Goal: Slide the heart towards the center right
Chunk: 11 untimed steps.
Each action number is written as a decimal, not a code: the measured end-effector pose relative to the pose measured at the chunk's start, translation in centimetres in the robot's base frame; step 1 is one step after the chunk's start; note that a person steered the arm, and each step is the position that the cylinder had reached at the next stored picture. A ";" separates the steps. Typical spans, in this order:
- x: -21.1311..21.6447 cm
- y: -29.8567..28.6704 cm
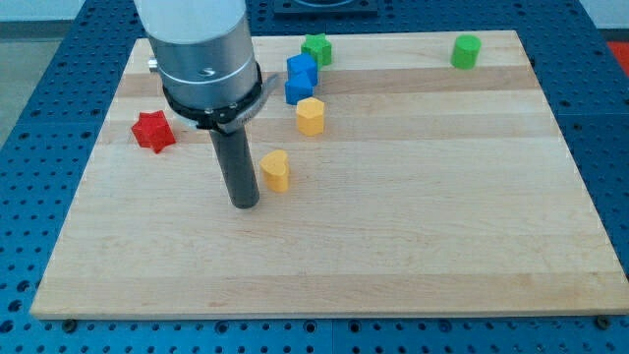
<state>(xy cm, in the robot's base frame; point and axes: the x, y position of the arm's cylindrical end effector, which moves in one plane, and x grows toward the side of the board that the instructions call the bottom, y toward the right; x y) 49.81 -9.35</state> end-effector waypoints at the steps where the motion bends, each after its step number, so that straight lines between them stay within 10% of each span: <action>1: -1.2 0.3; 11: -9.4 17.5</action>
